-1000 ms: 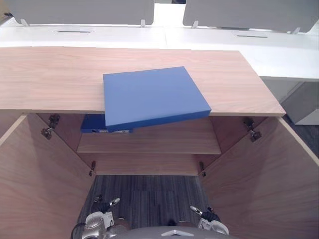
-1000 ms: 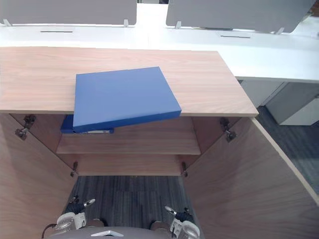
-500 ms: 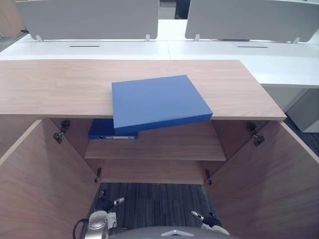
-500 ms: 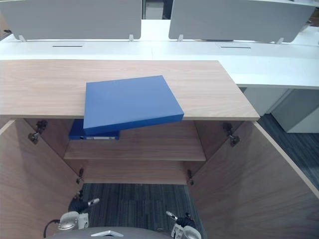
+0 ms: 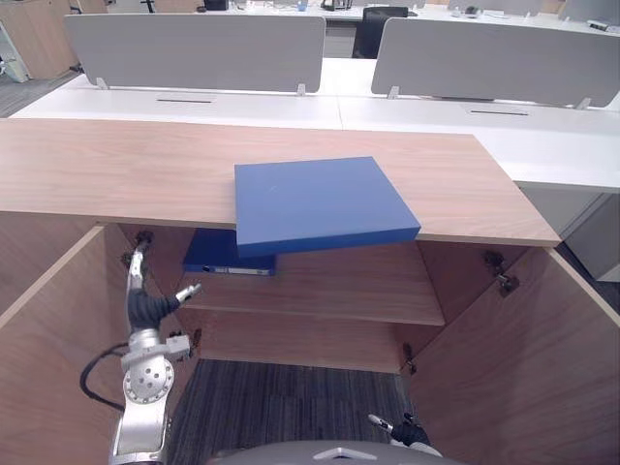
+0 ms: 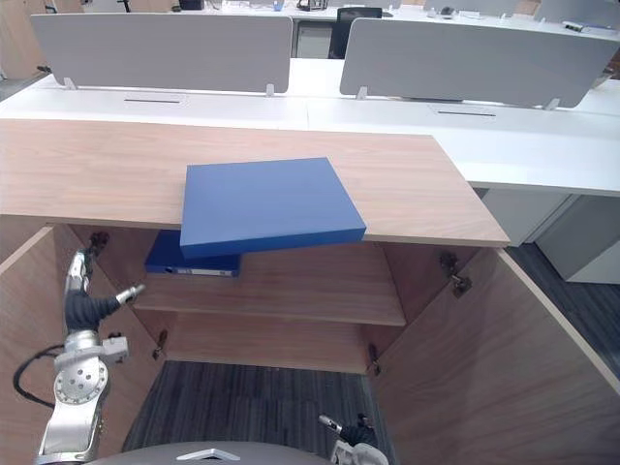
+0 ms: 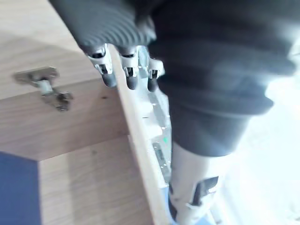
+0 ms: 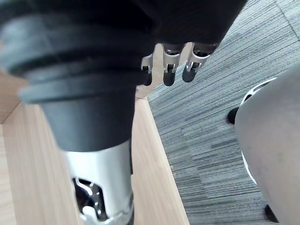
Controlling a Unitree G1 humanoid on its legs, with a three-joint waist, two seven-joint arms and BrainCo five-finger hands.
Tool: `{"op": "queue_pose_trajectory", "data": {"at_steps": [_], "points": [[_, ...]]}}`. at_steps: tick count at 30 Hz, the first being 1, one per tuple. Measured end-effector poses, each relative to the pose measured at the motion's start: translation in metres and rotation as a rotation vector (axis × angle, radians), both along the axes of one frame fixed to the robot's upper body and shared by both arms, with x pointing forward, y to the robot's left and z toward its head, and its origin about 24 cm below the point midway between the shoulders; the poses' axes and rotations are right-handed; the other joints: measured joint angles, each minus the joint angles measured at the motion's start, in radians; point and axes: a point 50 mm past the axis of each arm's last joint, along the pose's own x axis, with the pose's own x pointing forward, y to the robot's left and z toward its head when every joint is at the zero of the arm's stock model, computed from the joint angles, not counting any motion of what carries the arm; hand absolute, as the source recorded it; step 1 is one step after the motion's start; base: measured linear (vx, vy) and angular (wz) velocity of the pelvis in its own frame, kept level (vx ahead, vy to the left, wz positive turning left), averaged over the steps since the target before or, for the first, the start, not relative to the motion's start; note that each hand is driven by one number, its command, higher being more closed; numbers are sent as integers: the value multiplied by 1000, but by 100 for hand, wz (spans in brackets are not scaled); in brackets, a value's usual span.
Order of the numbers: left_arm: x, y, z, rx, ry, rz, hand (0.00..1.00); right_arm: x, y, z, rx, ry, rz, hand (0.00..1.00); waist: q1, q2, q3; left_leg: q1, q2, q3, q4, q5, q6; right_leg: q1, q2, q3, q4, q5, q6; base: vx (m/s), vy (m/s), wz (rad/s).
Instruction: Walk over to the cabinet, pick up the folder, carry it to the office cabinet, place the folder inside the office cabinet, then close the office cabinet door
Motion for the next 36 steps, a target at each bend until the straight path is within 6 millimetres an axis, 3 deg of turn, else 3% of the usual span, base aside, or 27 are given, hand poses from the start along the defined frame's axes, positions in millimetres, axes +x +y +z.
{"op": "queue_pose_trajectory", "data": {"at_steps": [1,2,7,15,21,36], "points": [[1,-6,10,39,-44,-27,0,-1,0,0,0,2,0,0,0,14,1,-2,0,0,0,0,0,2,1,3,0,0,0,54,1,-1],[2,-13,21,70,-89,-60,0,-1,0,0,-1,2,0,0,-3,2,-11,0,-1,0,0,2,3,4,3,7,1,2,-1,47,2,0],[2,-38,52,180,-228,-186,0,-1,-2,-1,-3,5,8,0,-13,10,-22,5,-1,1,0,0,1,5,11,67,-4,1,-2,8,2,-1],[2,-58,67,320,-315,-304,0,-3,-9,-2,-19,20,16,0,-31,32,-44,11,1,16,0,-1,0,-5,17,97,-8,2,-4,-23,-2,-7],[8,-82,63,542,-323,-417,0,-1,-9,-3,-19,32,29,0,-41,29,-47,22,-4,2,-4,-1,1,-4,19,108,-15,1,-14,-3,-1,-2],[45,-95,31,1015,-197,-390,0,6,-10,-1,-25,18,52,0,-76,20,-43,8,-13,-30,-7,-2,3,1,18,113,-73,30,-16,-2,0,-1]]}}
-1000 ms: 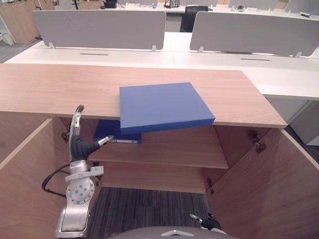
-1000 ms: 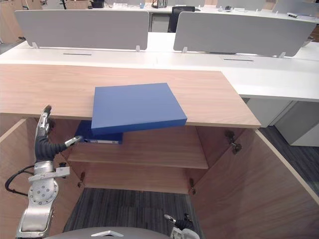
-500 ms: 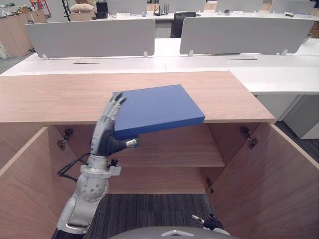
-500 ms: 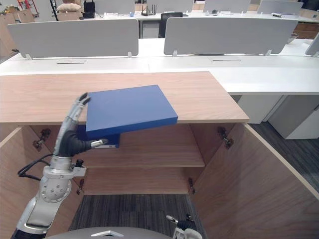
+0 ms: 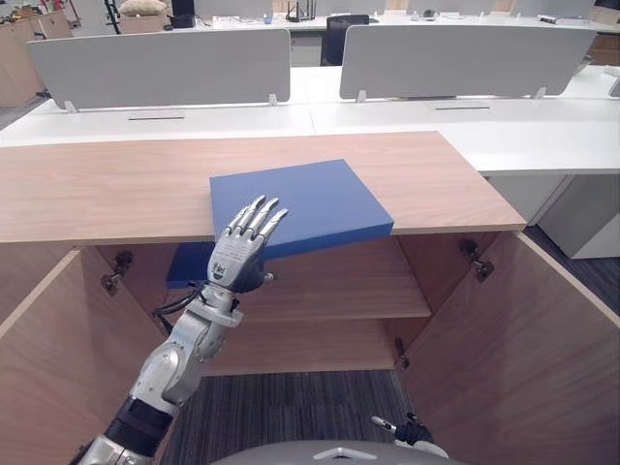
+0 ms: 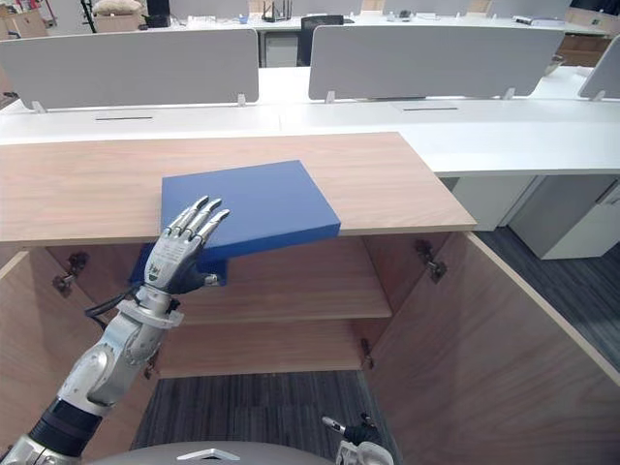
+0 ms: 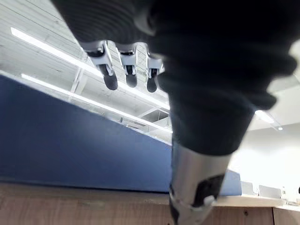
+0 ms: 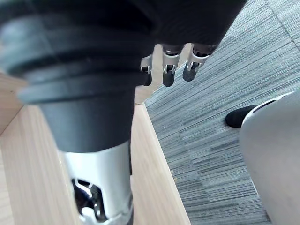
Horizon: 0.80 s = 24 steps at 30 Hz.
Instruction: Walk over to the cabinet, pick up the folder, carry it to the office cabinet, place the folder inside the office cabinet, then close the office cabinet door
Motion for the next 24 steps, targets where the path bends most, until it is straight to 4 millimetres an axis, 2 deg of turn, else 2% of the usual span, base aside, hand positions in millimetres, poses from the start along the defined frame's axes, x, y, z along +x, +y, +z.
{"op": "queue_pose_trajectory", "data": {"at_steps": [8,19,20,24], "points": [[9,-3,-7,121,-11,33,0,-1,-3,0,-2,18,0,0,-19,-3,2,1,-1,-2,0,-1,2,15,1,1,-29,22,1,1,-1,-1],[15,6,-16,153,17,117,0,-4,-4,-1,11,18,0,0,-33,-15,2,6,-1,-1,0,-2,2,27,0,0,-50,26,-2,-15,-5,0],[16,8,-14,140,13,135,100,-3,-4,-1,11,17,0,0,-33,-15,2,6,-1,-1,0,-2,2,28,0,0,-51,26,-2,0,0,0],[18,17,-12,125,11,192,100,-3,-4,-1,12,18,0,0,-34,-15,3,6,-1,-1,-1,-3,2,32,1,-1,-54,32,5,0,0,0]]}}
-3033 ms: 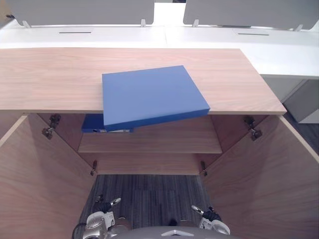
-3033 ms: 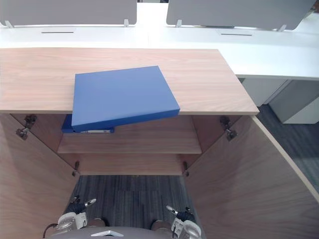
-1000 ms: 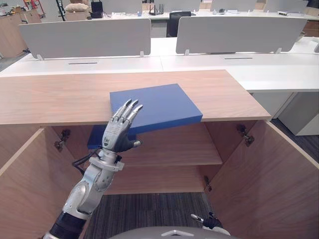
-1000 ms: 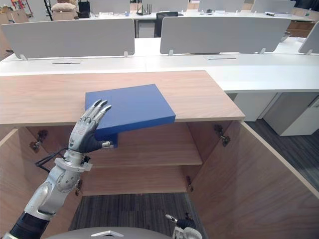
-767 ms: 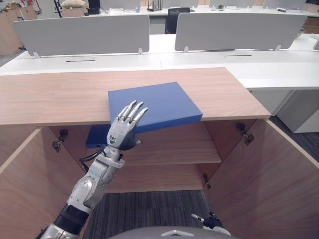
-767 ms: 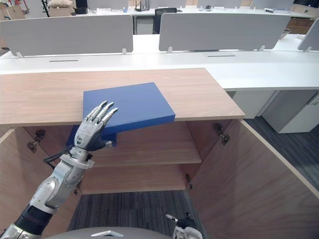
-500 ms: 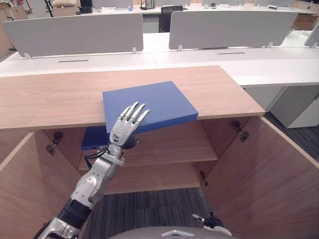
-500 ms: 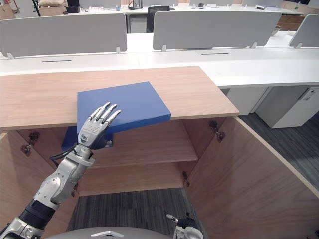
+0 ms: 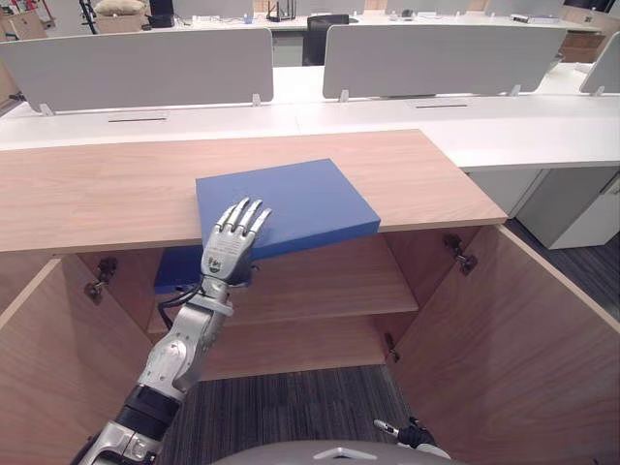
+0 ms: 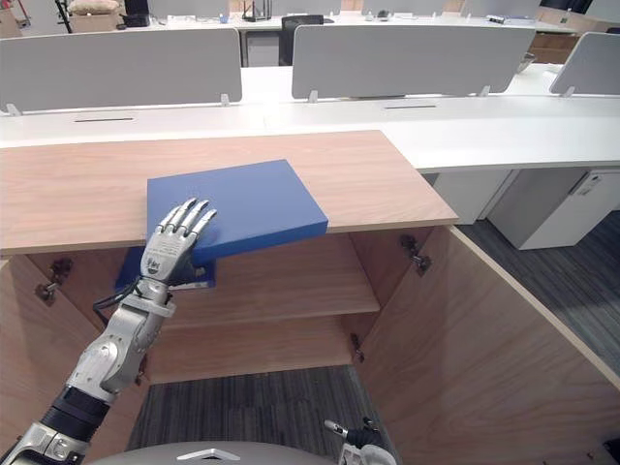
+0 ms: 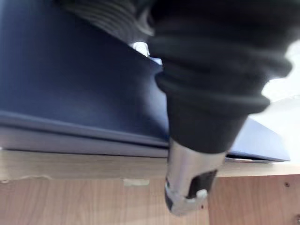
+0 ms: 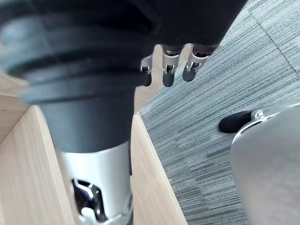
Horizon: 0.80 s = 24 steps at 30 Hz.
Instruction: Walk over to the cabinet, pick up the folder, carry it to the office cabinet, place the folder inside the office cabinet, then close the office cabinet door
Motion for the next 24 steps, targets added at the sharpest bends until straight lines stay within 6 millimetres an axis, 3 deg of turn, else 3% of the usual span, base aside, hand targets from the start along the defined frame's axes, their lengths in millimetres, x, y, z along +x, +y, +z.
{"op": "queue_pose_trajectory", "data": {"at_steps": [17,24], "points": [[-1,25,16,-38,-112,100,100,1,1,0,4,-3,4,0,-6,0,0,2,0,1,0,-1,1,3,0,1,-4,5,4,0,0,0],[-12,17,25,-94,-144,44,100,1,1,0,2,-5,8,0,-3,0,0,2,-1,0,0,-2,3,4,0,1,-4,5,5,0,0,0]]}}
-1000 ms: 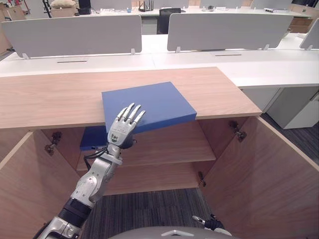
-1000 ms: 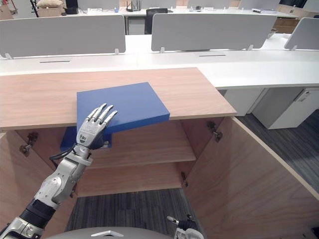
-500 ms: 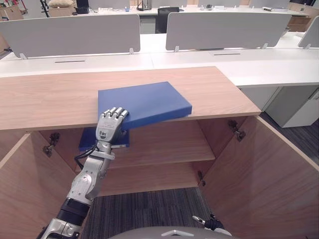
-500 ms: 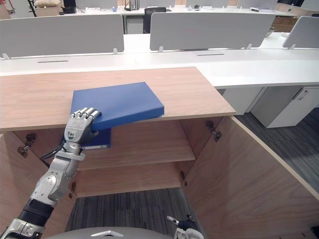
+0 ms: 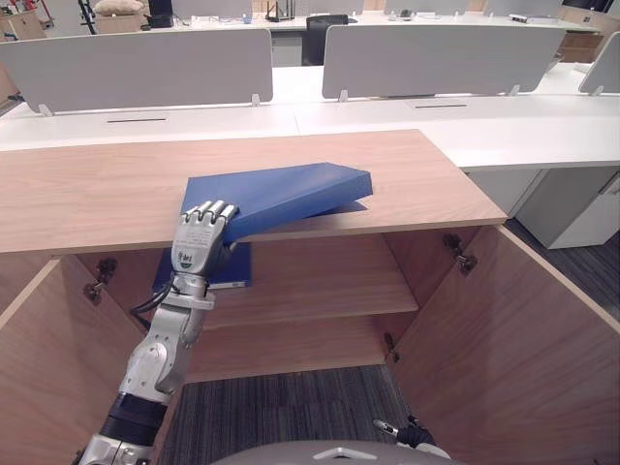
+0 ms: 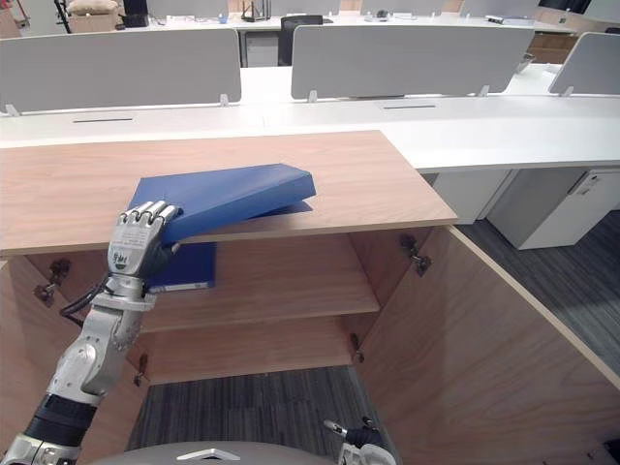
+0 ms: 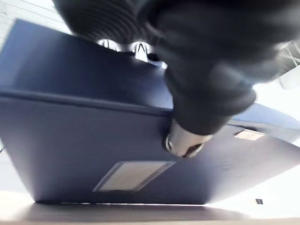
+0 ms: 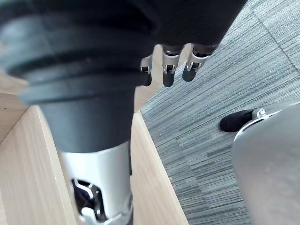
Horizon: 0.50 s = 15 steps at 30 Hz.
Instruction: Walk over to the cabinet, pick up the folder, carry it to the office cabinet, place the folder inside the office cabinet, then close the office cabinet door
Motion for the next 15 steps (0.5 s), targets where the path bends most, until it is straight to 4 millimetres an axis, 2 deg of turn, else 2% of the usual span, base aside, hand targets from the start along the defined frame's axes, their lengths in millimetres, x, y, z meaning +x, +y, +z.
{"op": "queue_pose_trajectory", "data": {"at_steps": [4,9,15], "points": [[-16,-28,11,-95,-35,-165,100,1,0,0,-3,2,17,0,3,-1,0,-1,0,0,0,0,0,-3,-2,4,6,0,1,0,0,0],[-32,-62,26,-333,-63,-368,100,-2,0,-1,-11,21,35,0,4,0,-2,-5,0,3,0,0,0,-21,-3,15,30,-5,3,-9,-2,-3],[-48,-74,47,-669,-82,-543,100,0,1,-1,-14,9,35,0,6,2,-6,-9,1,8,0,0,1,-44,-3,29,59,-14,4,-21,-4,-4]]}}
